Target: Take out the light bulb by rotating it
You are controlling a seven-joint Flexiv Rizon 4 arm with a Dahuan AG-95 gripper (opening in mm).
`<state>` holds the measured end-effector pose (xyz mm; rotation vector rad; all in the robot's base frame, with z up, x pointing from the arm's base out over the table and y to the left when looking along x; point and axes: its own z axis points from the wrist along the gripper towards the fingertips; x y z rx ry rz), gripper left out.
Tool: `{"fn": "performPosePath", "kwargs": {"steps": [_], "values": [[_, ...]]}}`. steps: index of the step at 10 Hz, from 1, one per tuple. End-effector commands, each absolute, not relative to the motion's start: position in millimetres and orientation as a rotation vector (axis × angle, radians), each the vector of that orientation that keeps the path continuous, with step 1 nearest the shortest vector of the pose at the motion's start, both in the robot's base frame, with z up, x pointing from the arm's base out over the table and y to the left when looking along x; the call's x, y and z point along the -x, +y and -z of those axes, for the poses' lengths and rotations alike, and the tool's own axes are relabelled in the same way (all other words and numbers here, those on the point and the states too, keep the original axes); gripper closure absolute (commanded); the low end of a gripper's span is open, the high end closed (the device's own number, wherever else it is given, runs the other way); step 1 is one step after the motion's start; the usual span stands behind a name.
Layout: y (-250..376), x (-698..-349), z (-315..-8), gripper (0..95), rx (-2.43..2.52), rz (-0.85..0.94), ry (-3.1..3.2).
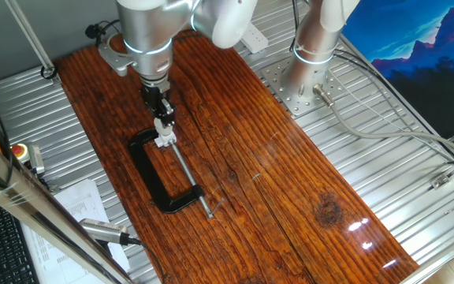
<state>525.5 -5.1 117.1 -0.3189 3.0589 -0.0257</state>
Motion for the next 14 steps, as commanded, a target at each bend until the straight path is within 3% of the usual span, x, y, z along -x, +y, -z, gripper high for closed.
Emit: {"fn": "performPosePath", "kwargs": {"steps": [1,2,6,7,12,13,14], "values": [[-0.6,-524.3,-113.8,19.0,0.343,0.036,3.038],[-0.2,-524.5,-112.4,38.0,0.345,0.044,3.036],[-0.3,-524.0,-112.1,38.0,0.35,0.067,3.041],[-0.4,-523.8,-111.8,57.0,0.35,0.07,3.042],[-5.0,-518.6,-110.4,57.0,0.345,0.074,3.034],[-6.7,-518.3,-111.2,76.0,0.364,0.064,3.032],[-7.4,-518.2,-111.5,76.0,0.375,0.058,3.03]]}}
